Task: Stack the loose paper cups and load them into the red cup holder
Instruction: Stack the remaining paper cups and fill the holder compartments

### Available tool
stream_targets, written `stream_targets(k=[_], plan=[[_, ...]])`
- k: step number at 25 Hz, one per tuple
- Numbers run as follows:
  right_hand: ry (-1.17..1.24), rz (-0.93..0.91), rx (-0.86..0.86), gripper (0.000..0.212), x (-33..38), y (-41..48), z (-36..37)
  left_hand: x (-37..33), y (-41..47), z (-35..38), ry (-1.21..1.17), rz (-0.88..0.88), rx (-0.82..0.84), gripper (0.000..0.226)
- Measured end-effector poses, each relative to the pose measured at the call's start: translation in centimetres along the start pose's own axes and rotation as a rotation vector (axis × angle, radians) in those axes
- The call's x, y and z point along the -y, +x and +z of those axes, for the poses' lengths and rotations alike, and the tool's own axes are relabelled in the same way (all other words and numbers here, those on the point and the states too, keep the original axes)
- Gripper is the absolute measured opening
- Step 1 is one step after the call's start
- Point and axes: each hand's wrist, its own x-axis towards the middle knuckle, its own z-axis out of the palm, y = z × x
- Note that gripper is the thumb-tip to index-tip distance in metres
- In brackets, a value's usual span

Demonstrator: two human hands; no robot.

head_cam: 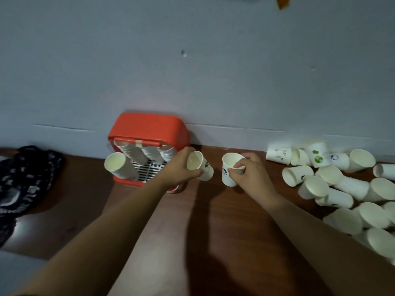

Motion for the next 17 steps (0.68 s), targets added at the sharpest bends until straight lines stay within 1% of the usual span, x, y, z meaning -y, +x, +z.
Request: stream_targets(k=[3,6,9,12,17], plan=[[0.041,-0.007,0.042,0.036,4.0,-0.9,4.0,4.4,-2.9,-3.9,0.033,-0.086,-0.062,0.064],[0.056,0.024,0.085,0.060,7.3,-1.1,7.8,8.4,-4.9,-6.4,0.074,-0.192,-0.120,0.070],[0.073,0.060,0.112,0.079,9.3,-0.7,11.0,11.1,-5.2,-7.3,0.103,-0.232,-0.203,0.069],[0.058,0.041,0.123,0.081,10.5,-0.2,13.4,12.7,-4.7,-7.2,0.170,-0.217,-0.230,0.068],[0.053,0.028,0.098,0.072,11.5,1.1,17.2,15.4,-2.8,-6.9,0.242,-0.125,-0.179,0.072]])
